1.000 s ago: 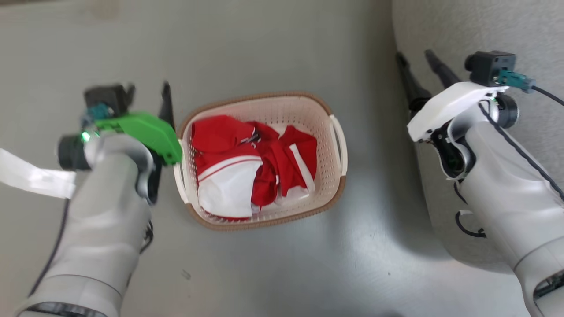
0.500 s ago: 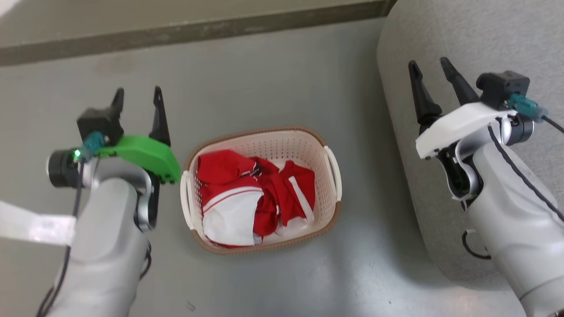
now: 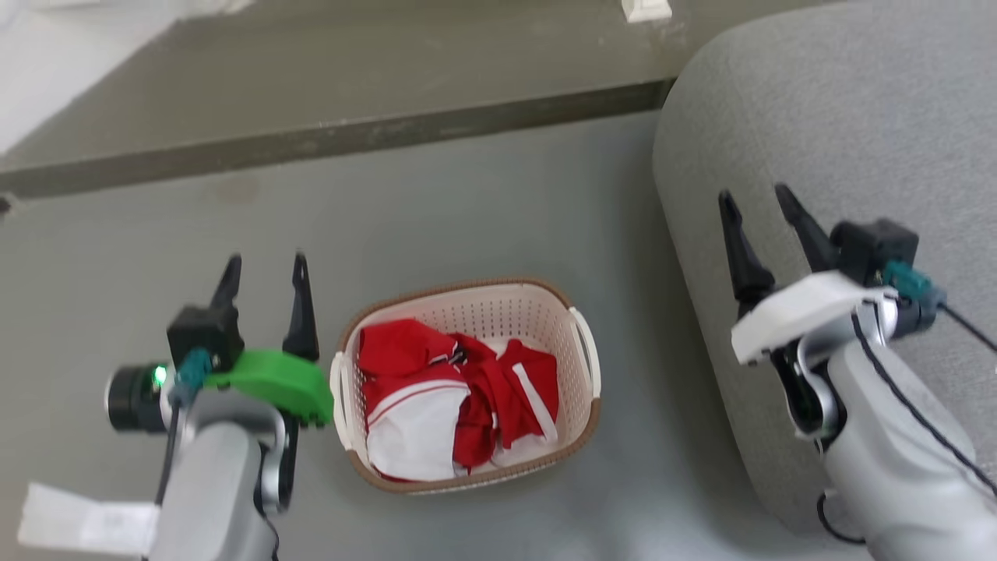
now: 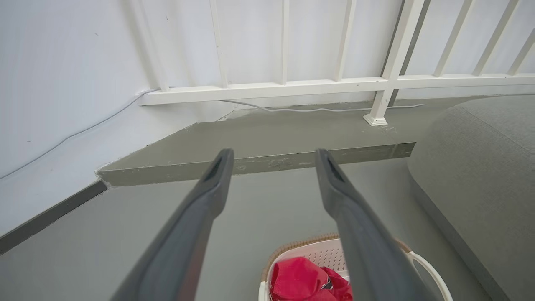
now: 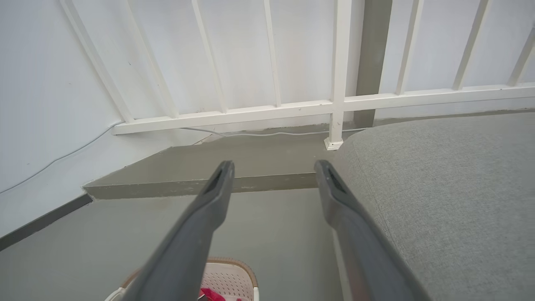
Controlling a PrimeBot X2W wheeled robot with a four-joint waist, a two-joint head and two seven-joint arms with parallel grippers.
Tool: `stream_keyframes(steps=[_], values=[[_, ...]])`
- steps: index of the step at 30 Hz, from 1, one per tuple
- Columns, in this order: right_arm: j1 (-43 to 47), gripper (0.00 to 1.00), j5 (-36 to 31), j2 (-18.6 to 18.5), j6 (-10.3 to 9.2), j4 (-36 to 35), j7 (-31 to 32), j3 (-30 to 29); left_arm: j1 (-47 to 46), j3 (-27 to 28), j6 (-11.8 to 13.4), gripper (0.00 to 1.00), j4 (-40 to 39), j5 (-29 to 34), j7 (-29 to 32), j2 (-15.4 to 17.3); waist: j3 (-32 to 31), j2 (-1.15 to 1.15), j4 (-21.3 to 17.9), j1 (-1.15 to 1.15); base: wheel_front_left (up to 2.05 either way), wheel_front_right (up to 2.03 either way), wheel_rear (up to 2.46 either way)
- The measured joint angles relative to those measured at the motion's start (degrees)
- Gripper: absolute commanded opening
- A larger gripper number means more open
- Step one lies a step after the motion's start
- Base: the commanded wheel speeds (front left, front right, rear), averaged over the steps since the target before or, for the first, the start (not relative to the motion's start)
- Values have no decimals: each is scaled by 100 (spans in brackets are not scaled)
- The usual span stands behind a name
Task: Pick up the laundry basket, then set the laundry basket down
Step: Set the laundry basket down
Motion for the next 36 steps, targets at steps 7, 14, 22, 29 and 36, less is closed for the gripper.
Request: stream_keyframes(steps=[7,14,22,29,36], values=[[564,100,-154,27,-32,-226,0,-118,644,97,45,100,-377,164,0,-2,-351,0,8,0,0,0,0],[992,100,-312,67,-73,-442,0,-201,1191,286,51,100,-804,235,0,-30,-645,0,30,0,0,0,0],[1374,100,-408,100,-81,-597,0,-266,1738,424,74,100,-1189,289,0,-56,-843,0,49,0,0,0,0],[1651,100,-480,111,-100,-734,0,-359,2054,461,93,100,-1440,337,0,-96,-951,0,70,0,0,0,0],[1808,100,-600,140,-116,-889,0,-430,2298,508,93,100,-1640,344,0,-111,-1008,0,87,0,0,0,0]])
